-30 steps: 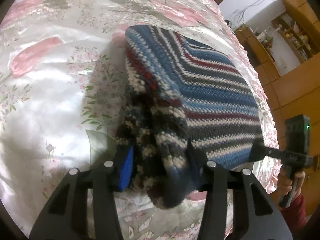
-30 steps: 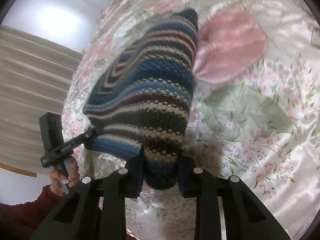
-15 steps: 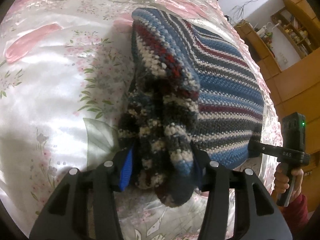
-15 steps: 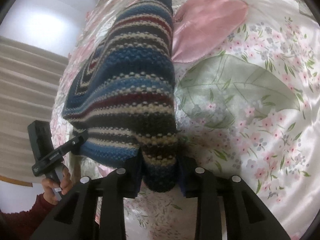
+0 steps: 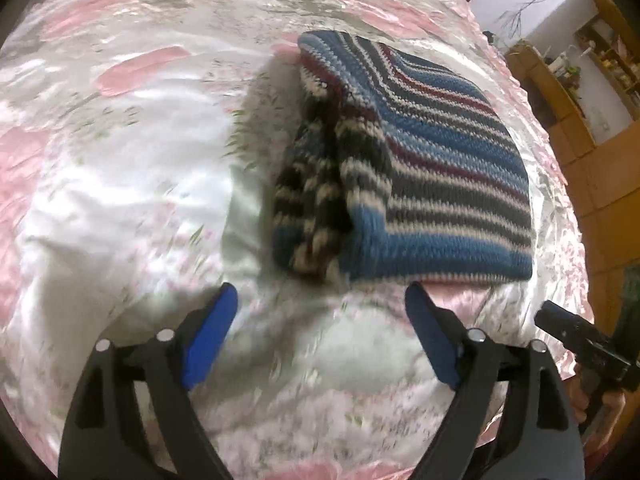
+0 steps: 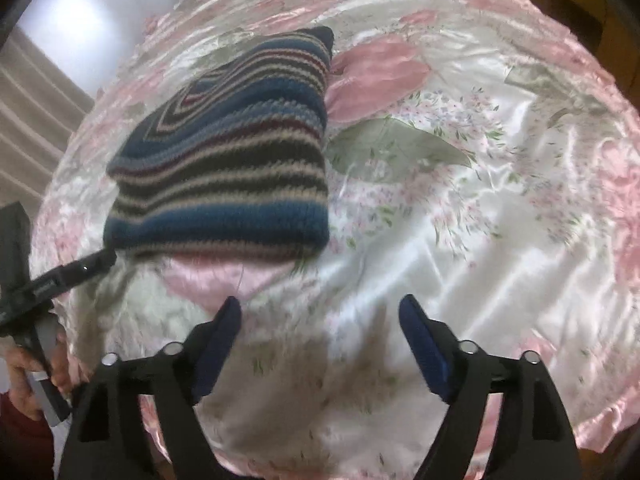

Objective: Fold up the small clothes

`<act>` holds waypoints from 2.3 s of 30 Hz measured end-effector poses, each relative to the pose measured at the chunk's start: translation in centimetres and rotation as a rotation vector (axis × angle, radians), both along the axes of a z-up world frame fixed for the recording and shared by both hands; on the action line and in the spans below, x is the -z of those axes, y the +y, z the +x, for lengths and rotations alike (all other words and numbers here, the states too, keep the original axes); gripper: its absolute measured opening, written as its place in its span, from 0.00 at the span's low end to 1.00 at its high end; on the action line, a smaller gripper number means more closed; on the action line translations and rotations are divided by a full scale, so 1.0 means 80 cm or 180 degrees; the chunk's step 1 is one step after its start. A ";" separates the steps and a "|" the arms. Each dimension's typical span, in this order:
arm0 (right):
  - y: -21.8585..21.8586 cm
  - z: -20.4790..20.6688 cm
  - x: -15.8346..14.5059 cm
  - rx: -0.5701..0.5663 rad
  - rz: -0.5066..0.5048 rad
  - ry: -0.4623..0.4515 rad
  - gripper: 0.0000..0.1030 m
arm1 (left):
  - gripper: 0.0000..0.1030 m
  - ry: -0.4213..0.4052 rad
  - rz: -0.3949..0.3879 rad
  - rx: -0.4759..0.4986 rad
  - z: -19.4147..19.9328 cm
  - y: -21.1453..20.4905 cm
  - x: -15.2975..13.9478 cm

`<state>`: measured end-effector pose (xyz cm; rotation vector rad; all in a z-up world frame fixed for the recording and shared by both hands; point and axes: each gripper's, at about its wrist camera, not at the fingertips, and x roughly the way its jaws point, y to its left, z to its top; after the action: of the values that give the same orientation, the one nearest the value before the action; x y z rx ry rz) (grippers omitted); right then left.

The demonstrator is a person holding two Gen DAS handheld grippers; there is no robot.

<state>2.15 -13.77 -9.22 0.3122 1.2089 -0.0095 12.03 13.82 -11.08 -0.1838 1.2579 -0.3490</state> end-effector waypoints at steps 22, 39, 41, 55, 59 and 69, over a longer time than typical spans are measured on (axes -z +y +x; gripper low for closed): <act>0.059 -0.081 -0.094 0.0112 -0.0184 -0.0364 0.96 | 0.89 -0.0504 0.0548 -0.0104 -0.107 0.015 -0.115; 0.103 -0.111 -0.133 0.0039 -0.0284 -0.0514 0.96 | 0.90 -0.0925 0.0695 -0.0033 -0.167 0.022 -0.177; 0.105 -0.112 -0.137 0.0042 -0.0297 -0.0531 0.96 | 0.90 -0.0949 0.0699 -0.0038 -0.169 0.023 -0.180; 0.115 -0.108 -0.146 -0.0020 -0.0390 -0.0527 0.96 | 0.90 -0.0929 0.0790 -0.0089 -0.169 0.028 -0.180; 0.115 -0.108 -0.146 -0.0024 -0.0400 -0.0515 0.96 | 0.90 -0.0903 0.0814 -0.0085 -0.168 0.029 -0.176; 0.116 -0.108 -0.146 -0.0030 -0.0490 -0.0542 0.96 | 0.90 -0.0857 0.0846 -0.0058 -0.167 0.024 -0.168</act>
<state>-6.52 -4.50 2.49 0.1690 1.0341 -0.0664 -1.35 15.77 2.39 0.0772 1.0234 -0.1806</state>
